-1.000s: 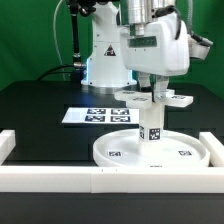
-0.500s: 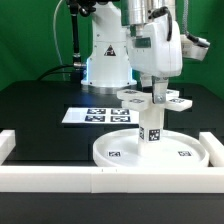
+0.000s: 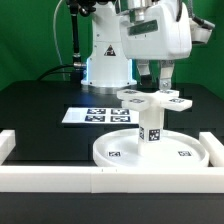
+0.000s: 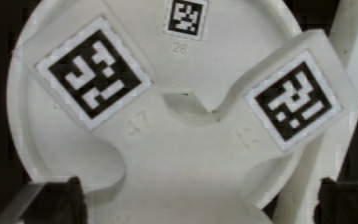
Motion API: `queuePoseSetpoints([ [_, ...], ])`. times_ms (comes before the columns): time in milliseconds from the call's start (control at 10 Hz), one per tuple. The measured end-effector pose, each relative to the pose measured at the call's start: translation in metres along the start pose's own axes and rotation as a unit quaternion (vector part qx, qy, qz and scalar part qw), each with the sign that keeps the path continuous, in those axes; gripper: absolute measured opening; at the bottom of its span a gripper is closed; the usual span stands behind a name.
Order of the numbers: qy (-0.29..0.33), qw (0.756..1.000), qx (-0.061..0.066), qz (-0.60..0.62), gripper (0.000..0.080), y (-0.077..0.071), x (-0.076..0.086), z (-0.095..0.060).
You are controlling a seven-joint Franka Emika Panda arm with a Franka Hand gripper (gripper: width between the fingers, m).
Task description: Assemble round table
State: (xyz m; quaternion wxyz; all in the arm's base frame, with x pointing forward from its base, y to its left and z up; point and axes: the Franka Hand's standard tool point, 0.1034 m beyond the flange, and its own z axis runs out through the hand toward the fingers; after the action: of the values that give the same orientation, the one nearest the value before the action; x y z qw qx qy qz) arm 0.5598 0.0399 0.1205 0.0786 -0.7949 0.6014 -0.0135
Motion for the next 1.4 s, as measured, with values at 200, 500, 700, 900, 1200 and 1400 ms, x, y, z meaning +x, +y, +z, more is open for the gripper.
queuePoseSetpoints([
  [200,0.001,0.997,-0.002,-0.082,0.0649,0.0006,-0.0004,0.0009],
  [500,0.005,0.97,-0.011,-0.244,0.0649,-0.0007,-0.0036,0.0019],
  [700,0.011,0.94,-0.018,-0.341,0.0649,-0.0057,-0.0057,-0.0011],
  [900,0.01,0.917,-0.019,-0.399,0.0649,-0.0053,-0.0052,-0.0008],
  [1200,0.013,0.844,-0.032,-0.535,0.0649,-0.0042,-0.0046,0.0007],
  [1400,0.011,0.777,-0.046,-0.628,0.0649,-0.0039,-0.0076,0.0006],
])
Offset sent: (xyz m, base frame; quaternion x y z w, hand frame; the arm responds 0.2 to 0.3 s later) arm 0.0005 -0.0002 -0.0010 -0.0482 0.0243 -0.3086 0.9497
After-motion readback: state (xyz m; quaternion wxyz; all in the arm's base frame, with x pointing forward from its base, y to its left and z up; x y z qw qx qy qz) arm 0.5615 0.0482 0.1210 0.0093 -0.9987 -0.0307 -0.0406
